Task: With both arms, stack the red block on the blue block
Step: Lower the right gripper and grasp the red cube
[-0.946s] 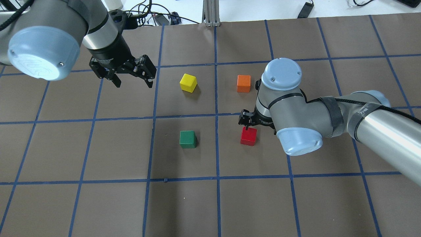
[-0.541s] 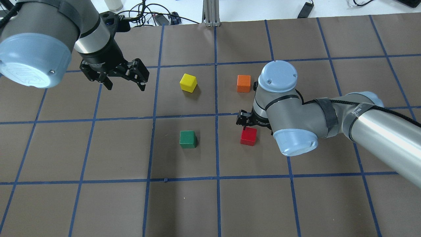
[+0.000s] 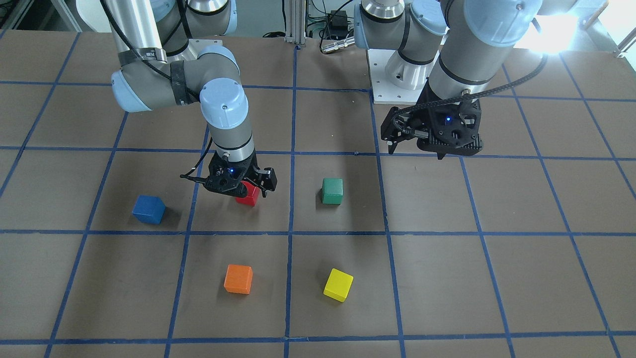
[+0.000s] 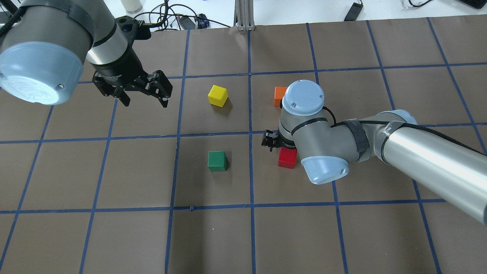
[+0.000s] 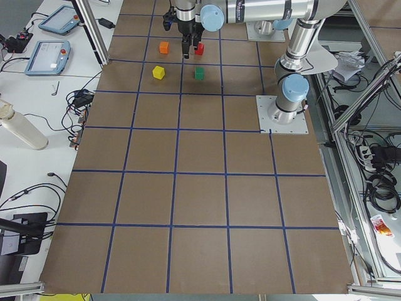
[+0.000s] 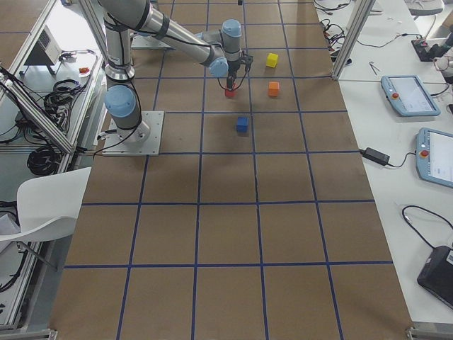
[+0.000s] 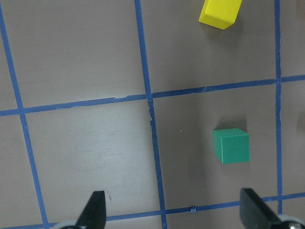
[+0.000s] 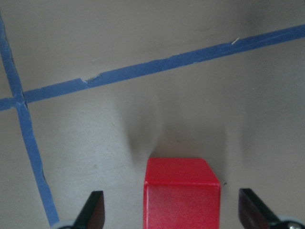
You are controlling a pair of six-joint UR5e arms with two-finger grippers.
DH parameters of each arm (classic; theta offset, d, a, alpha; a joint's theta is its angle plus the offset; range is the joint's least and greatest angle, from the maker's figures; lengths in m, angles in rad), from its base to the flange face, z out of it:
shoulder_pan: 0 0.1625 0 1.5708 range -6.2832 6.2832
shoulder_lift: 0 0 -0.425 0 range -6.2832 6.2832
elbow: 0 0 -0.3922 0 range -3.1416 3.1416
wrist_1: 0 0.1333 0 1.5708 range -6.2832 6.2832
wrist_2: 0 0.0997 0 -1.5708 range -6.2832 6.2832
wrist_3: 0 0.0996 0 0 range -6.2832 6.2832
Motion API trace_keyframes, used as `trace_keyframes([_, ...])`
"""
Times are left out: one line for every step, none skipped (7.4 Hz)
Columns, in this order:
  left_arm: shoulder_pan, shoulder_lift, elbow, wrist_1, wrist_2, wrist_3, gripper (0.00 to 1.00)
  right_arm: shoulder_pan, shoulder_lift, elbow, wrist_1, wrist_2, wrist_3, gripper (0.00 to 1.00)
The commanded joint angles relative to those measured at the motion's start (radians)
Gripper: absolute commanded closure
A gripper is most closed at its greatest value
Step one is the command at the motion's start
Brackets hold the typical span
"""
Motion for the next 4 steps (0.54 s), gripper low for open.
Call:
trace_keyframes([0.0, -0.001, -0.002, 0.0, -0.001, 0.0, 0.0, 0.001, 0.011, 0.005, 0.005, 0.0, -0.027, 0.2])
trace_keyframes([0.0, -0.001, -0.002, 0.0, -0.001, 0.0, 0.0, 0.001, 0.022, 0.005, 0.005, -0.003, -0.028, 0.43])
trace_keyframes([0.002, 0.0, 0.0, 0.0, -0.001, 0.002, 0.0, 0.001, 0.025, 0.002, 0.007, -0.007, -0.023, 0.73])
trace_keyframes([0.002, 0.0, 0.0, 0.0, 0.001, 0.002, 0.0, -0.002, 0.023, -0.004, 0.01, -0.014, -0.027, 0.87])
